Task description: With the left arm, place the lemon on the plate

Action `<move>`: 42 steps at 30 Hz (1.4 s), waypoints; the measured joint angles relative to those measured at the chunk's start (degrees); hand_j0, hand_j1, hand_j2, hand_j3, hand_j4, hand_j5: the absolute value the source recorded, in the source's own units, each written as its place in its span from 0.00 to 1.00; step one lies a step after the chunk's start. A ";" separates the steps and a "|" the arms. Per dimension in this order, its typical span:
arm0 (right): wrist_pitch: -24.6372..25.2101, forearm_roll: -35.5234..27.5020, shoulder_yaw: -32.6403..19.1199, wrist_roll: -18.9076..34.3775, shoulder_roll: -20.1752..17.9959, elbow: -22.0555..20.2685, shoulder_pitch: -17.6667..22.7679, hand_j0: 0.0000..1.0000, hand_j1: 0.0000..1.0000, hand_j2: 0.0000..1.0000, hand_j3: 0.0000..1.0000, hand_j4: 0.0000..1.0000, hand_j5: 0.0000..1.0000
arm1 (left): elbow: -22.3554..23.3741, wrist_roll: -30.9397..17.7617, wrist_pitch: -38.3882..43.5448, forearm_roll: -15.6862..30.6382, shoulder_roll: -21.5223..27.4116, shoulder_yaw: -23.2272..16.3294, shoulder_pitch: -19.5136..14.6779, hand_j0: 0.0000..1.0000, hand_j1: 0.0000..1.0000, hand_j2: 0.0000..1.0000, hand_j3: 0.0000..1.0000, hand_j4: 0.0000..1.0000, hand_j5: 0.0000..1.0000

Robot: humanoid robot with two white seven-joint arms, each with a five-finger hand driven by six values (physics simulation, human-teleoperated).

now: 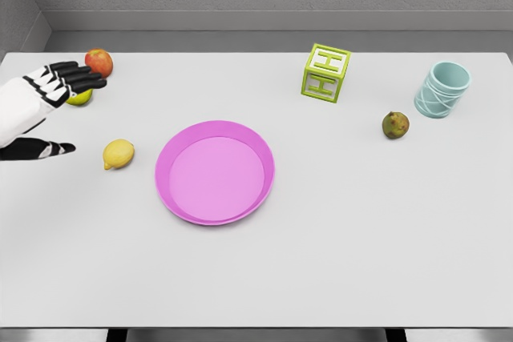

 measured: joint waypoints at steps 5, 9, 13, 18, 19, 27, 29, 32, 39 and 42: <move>-0.05 0.00 -0.08 -0.05 0.00 -0.33 0.44 1.00 1.00 1.00 1.00 1.00 1.00 | 0.11 -0.37 0.00 -0.37 -0.01 -0.03 0.00 1.00 1.00 1.00 1.00 1.00 1.00; -0.07 0.00 -0.04 -0.06 0.00 -0.45 0.44 1.00 1.00 1.00 1.00 1.00 1.00 | 1.79 -0.73 -0.01 -6.16 -0.10 0.33 3.60 1.00 1.00 1.00 1.00 1.00 1.00; -0.07 0.00 -0.03 -0.06 0.00 -0.48 0.44 1.00 1.00 1.00 1.00 1.00 1.00 | 4.72 -0.80 -0.01 -10.29 0.23 -0.14 3.87 1.00 1.00 1.00 1.00 1.00 1.00; -0.07 -0.01 -0.01 -0.06 0.00 -0.49 0.44 1.00 1.00 1.00 1.00 1.00 1.00 | 7.19 -0.61 0.03 -10.81 2.91 -7.81 -6.92 1.00 1.00 1.00 1.00 1.00 1.00; -0.07 0.00 -0.02 -0.06 0.00 -0.48 0.44 1.00 1.00 1.00 1.00 1.00 1.00 | 7.38 -0.63 0.04 -10.87 3.16 -11.87 -11.33 1.00 1.00 1.00 1.00 1.00 1.00; -0.07 0.00 -0.03 -0.06 0.00 -0.49 0.44 1.00 1.00 1.00 1.00 1.00 1.00 | 8.10 -0.51 0.00 -10.74 7.01 -24.60 -16.87 1.00 1.00 1.00 1.00 1.00 1.00; -0.07 0.00 -0.02 -0.06 0.00 -0.49 0.44 1.00 1.00 1.00 1.00 1.00 1.00 | 8.65 -0.55 0.00 -10.66 6.65 -25.09 -17.67 1.00 1.00 1.00 1.00 1.00 1.00; -0.07 0.00 -0.02 -0.06 0.00 -0.49 0.44 1.00 1.00 1.00 1.00 1.00 1.00 | 10.20 -0.74 0.00 -10.86 4.21 -25.48 -17.93 1.00 1.00 1.00 1.00 1.00 1.00; -0.07 0.00 -0.03 -0.06 0.00 -0.49 0.44 1.00 1.00 1.00 1.00 1.00 1.00 | 16.03 -2.33 -0.01 -11.43 -0.50 -26.01 -19.16 1.00 1.00 1.00 1.00 1.00 1.00; -0.07 0.00 -0.03 -0.06 0.00 -0.49 0.44 1.00 1.00 1.00 1.00 1.00 1.00 | 17.93 -4.01 -0.01 -11.56 -2.07 -26.06 -19.33 1.00 1.00 1.00 1.00 1.00 1.00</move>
